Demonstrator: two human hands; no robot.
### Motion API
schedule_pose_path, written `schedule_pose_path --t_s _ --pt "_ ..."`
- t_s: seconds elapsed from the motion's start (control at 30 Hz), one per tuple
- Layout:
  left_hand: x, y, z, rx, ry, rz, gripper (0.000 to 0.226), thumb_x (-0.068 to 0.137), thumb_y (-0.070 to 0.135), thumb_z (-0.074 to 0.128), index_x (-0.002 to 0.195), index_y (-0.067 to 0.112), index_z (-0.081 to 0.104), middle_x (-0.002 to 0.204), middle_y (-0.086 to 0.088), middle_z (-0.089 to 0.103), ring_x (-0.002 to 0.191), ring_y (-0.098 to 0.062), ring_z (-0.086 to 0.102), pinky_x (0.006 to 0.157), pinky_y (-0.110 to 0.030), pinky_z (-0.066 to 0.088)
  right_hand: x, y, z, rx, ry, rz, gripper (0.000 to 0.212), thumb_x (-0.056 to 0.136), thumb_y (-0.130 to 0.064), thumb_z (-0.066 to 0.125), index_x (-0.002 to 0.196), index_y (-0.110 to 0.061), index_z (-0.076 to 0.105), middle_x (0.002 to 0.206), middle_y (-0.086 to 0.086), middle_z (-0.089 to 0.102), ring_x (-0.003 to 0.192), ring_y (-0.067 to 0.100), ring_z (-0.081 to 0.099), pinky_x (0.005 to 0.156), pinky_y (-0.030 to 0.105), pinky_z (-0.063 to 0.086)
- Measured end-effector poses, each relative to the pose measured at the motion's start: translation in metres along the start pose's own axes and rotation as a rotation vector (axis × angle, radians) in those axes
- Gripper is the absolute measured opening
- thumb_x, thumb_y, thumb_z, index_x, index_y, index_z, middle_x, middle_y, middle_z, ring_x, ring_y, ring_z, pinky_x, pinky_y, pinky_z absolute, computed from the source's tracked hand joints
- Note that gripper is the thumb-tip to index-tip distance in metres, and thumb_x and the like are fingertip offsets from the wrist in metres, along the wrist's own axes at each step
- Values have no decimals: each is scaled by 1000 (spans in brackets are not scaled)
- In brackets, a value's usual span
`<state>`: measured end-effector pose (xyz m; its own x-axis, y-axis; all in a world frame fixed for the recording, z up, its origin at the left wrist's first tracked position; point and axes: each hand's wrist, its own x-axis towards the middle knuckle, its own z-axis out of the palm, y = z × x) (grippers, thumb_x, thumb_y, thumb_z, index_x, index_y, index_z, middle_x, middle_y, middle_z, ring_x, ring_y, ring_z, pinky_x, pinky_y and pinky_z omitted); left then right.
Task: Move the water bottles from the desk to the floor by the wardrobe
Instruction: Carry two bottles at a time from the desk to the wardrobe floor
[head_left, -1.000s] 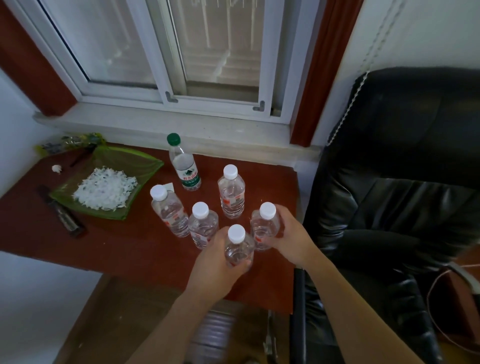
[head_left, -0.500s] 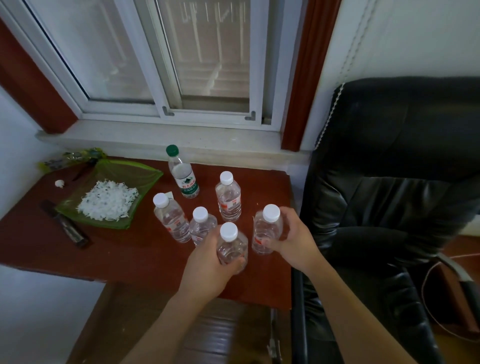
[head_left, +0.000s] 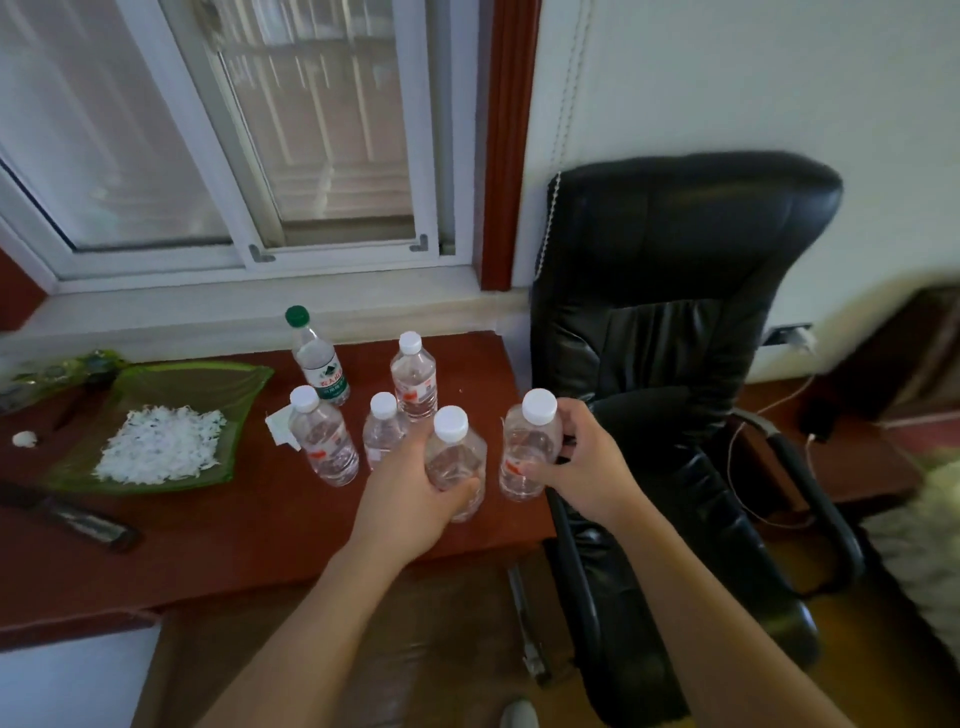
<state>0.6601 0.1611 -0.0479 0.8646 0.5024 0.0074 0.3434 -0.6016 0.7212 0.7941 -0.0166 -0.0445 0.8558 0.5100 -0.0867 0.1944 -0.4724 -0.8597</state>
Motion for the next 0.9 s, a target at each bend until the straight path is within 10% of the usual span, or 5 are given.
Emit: schedule_pose_path --t_s 0.17,0.37,0.9 --pt "-25 0 -8 -36 -87 130 67 78 43 82 135 36 47 122 12 67 110 -9 64 93 -36 55 -63 -5 3 12 141 58 68 71 -24 89 120 -43 46 118 -18 62 109 6 62 95 38 55" --pt "-58 20 -4 -51 -227 288 65 79 45 79 135 41 45 115 24 57 107 -3 60 90 -30 51 -151 -7 -7 23 337 141 68 72 -24 88 119 -44 43 105 -27 59 94 -11 58 73 12 47" --pt "-202 169 108 -142 -650 716 67 75 38 87 133 33 53 116 16 65 106 -8 62 92 -28 51 -426 55 -93 154 813 363 71 71 -24 90 128 -32 48 113 -14 65 100 6 66 85 32 59"
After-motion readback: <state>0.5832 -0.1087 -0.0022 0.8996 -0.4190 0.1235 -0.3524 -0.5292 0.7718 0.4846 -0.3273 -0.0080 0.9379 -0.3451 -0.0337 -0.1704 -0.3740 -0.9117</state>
